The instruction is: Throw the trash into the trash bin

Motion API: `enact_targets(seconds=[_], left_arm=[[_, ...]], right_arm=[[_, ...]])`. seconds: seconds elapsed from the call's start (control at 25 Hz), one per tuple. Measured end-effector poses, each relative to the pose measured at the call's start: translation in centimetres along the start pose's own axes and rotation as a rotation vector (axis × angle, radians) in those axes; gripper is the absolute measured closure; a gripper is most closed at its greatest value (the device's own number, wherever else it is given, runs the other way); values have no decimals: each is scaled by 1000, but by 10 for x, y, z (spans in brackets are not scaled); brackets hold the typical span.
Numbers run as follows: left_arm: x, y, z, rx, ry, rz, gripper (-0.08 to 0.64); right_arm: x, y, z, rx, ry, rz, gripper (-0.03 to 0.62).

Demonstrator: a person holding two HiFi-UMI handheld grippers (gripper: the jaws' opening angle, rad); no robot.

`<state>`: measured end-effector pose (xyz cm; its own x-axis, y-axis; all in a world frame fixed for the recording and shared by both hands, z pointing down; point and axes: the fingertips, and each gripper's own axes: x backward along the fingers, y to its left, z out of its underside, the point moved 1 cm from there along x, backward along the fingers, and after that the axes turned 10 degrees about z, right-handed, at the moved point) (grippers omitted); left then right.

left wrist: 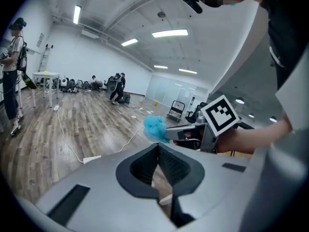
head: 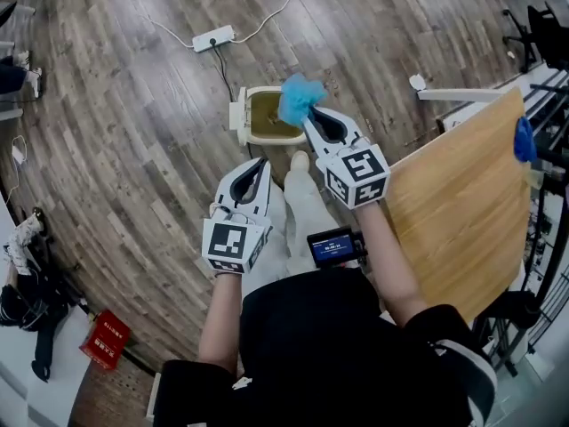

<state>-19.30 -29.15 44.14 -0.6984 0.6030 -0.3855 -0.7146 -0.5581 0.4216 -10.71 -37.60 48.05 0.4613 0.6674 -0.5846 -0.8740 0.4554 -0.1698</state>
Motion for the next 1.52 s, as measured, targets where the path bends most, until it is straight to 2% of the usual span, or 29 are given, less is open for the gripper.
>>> enact_targets(seconds=[0.08,0.24,0.36,0.48,0.6,0.76,0.92,1.04,1.28,1.44,1.48,1.52], left_arm=[[-23,11,22,31,37,13,552],[-78,56,59,-67,102,13,552],[-113,87,90,-96,146,-8,552],[-134,101,128,-50,184,-17,552],[-146,104,166,18,211,-9,552],[-152,111,201,48,244,-7,552],[-154,115,214,77,247,-12,552],[-153,111,213,70,245,-6,552],[-145,97,192,45,202,-6,552],[-129,81,167,36,170,-6,552],[-124,76,158,31,160,-8,552],[-119,71,147,19,149,-10,552]], right_arm=[[-32,-14,30,-5,58,-6,558],[-110,-38,88,45,110,1,558],[-156,-50,145,42,183,4,558],[-187,-56,210,36,277,10,558],[-206,-63,271,78,354,21,558],[-228,-67,323,83,432,10,557],[-235,-62,338,83,459,-23,472],[-232,-57,337,78,454,-37,448],[-221,-58,319,73,428,-20,449],[-196,-51,287,60,392,-15,451],[-188,-49,274,65,372,-16,462],[-180,-47,260,77,346,-14,507]])
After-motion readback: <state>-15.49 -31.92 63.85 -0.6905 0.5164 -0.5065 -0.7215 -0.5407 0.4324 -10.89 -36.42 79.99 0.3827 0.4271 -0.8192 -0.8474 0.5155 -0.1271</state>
